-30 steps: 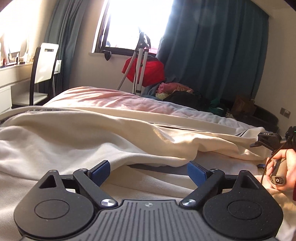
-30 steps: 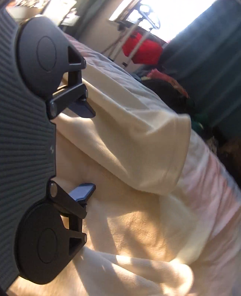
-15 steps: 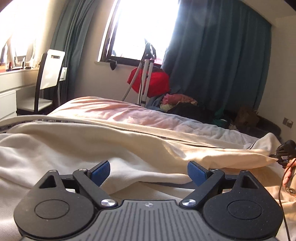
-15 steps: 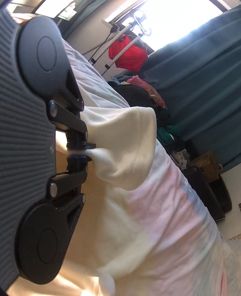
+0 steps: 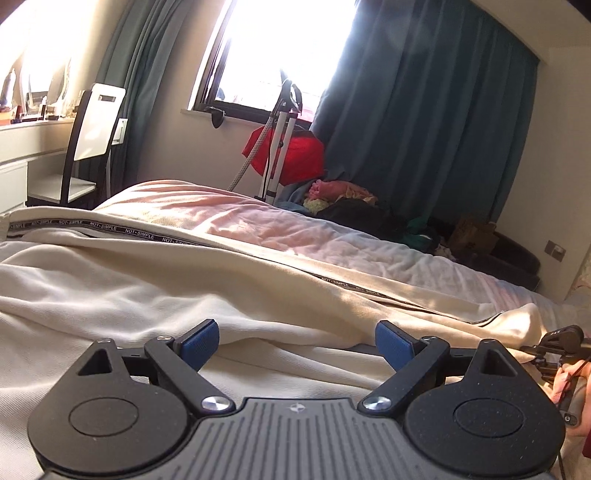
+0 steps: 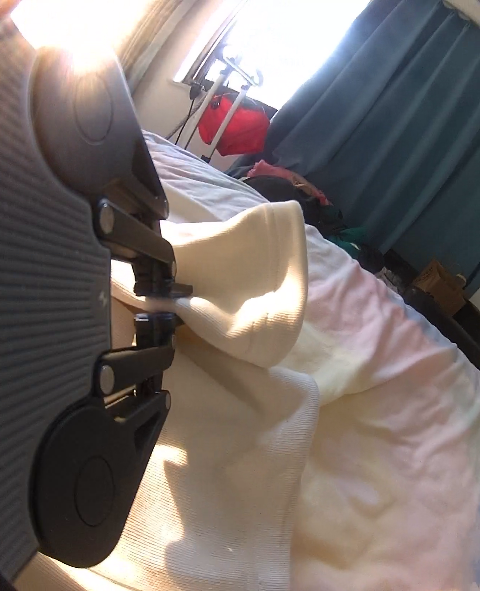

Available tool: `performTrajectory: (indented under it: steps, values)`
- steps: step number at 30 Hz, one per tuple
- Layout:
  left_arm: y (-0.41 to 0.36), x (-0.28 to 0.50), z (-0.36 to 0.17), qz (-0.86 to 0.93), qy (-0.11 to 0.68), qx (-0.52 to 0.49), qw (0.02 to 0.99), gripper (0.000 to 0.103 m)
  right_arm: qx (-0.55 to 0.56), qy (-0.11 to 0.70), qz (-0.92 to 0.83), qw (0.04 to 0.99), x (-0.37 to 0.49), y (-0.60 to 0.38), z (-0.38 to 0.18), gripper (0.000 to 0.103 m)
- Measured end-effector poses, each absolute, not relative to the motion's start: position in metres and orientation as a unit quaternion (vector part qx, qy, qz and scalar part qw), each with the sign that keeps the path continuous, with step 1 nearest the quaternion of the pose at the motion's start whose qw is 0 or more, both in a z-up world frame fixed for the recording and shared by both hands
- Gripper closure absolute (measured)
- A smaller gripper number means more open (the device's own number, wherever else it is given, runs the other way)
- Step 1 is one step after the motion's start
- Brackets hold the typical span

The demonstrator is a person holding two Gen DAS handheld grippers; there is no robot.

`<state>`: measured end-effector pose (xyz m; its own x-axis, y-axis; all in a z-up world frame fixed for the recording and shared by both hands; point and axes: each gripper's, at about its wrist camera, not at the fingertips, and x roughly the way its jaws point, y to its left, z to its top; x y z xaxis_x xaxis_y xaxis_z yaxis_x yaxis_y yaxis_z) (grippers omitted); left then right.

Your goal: Fold clothes

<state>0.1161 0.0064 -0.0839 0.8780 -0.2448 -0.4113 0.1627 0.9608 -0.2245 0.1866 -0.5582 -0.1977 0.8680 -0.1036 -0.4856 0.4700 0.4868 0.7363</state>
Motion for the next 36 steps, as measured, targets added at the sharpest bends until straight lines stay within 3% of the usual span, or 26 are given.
performTrajectory:
  steps: [3, 5, 8, 10, 15, 21, 25, 30, 34, 36]
  values:
    - [-0.001, 0.122, -0.09, -0.102, 0.227, -0.074, 0.966, 0.009, 0.487, 0.187, -0.18, 0.834, 0.188, -0.557, -0.197, 0.081]
    - [-0.005, 0.129, -0.096, -0.102, 0.234, -0.068, 0.965, 0.009, 0.479, 0.171, -0.201, 0.837, 0.185, -0.555, -0.193, 0.066]
    - [-0.011, 0.139, -0.106, -0.101, 0.244, -0.058, 0.963, 0.009, 0.465, 0.147, -0.234, 0.841, 0.178, -0.553, -0.186, 0.036]
    - [-0.014, 0.146, -0.112, -0.1, 0.252, -0.056, 0.961, 0.009, 0.441, 0.134, -0.255, 0.85, 0.175, -0.549, -0.178, 0.026]
    - [-0.018, 0.157, -0.123, -0.106, 0.256, -0.048, 0.96, 0.009, 0.327, 0.108, -0.263, 0.901, 0.177, -0.537, -0.146, 0.026]
    - [-0.028, 0.165, -0.133, -0.12, 0.257, -0.025, 0.959, 0.008, 0.218, 0.15, -0.206, 0.942, 0.254, -0.542, -0.108, 0.026]
    - [-0.028, 0.176, -0.137, -0.122, 0.264, -0.033, 0.956, 0.008, 0.2, 0.251, -0.132, 0.938, 0.333, -0.539, -0.095, 0.028]
    - [-0.024, 0.183, -0.144, -0.127, 0.274, -0.049, 0.952, 0.008, 0.172, 0.398, -0.19, 0.881, 0.414, -0.537, -0.12, 0.029]
    - [-0.018, 0.188, -0.147, -0.129, 0.28, -0.068, 0.949, 0.008, 0.177, 0.417, -0.247, 0.857, 0.42, -0.547, -0.141, 0.029]
    - [-0.018, 0.189, -0.149, -0.13, 0.281, -0.072, 0.948, 0.007, 0.193, 0.414, -0.243, 0.856, 0.418, -0.551, -0.148, 0.043]
